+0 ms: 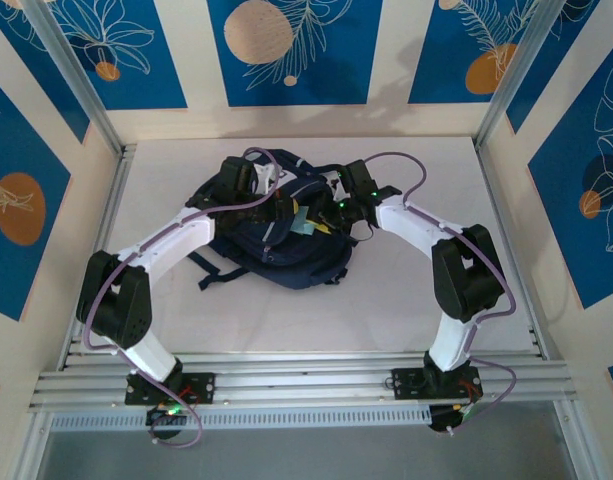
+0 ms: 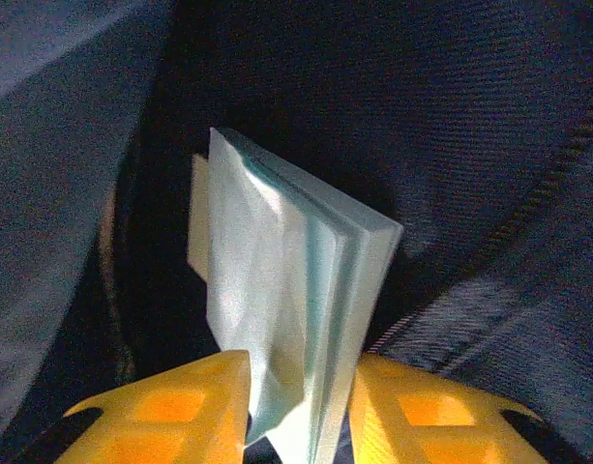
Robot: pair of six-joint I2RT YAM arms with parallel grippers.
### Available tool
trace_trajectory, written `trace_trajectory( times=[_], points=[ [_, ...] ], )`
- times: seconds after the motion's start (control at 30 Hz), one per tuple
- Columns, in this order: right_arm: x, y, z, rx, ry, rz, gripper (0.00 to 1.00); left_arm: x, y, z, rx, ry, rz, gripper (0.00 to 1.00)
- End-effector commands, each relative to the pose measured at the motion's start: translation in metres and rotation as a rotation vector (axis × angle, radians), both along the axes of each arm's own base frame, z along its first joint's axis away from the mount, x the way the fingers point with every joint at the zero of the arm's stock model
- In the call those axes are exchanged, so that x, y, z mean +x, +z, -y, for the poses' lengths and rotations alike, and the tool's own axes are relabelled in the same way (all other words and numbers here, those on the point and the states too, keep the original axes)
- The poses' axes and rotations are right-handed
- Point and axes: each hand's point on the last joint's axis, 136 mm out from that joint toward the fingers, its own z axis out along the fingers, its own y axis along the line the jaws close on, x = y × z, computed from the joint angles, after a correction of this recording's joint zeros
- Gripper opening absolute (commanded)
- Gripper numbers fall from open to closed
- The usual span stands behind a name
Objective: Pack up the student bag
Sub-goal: Place the loose stationery in the student bag.
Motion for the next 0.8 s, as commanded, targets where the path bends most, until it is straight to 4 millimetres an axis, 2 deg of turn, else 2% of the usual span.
trace_trajectory(
  times=[0.0, 0.13, 0.27, 0.33, 0.43, 0.53, 0.67, 0.77],
  points=[
    [0.001, 0.027, -0.016, 0.088, 0.033, 0.049, 0.28, -0.010, 0.050, 0.022, -0.120, -0.086, 0.090, 0.00],
    [0.009, 0.022, -0.029, 0.117, 0.047, 0.045, 0.27, -0.012, 0.048, 0.030, -0.148, -0.097, 0.076, 0.00],
    [0.013, 0.003, -0.046, 0.149, 0.066, -0.005, 0.26, -0.012, 0.051, 0.036, -0.166, -0.109, 0.072, 0.00],
    [0.013, -0.004, -0.049, 0.144, 0.072, -0.028, 0.26, -0.012, 0.050, 0.038, -0.167, -0.113, 0.069, 0.00],
    [0.010, -0.001, -0.036, 0.108, 0.063, -0.018, 0.31, -0.010, 0.046, 0.041, -0.167, -0.112, 0.059, 0.00],
    [-0.001, 0.006, -0.007, 0.026, 0.039, 0.009, 0.42, -0.007, 0.038, 0.041, -0.159, -0.097, 0.046, 0.01],
    [-0.031, 0.013, 0.028, -0.103, 0.045, 0.043, 0.55, -0.004, 0.033, 0.038, -0.138, -0.075, 0.046, 0.22],
    [-0.057, 0.012, 0.043, -0.180, 0.083, 0.052, 0.59, -0.002, 0.033, 0.030, -0.109, -0.041, 0.061, 0.46]
  ],
)
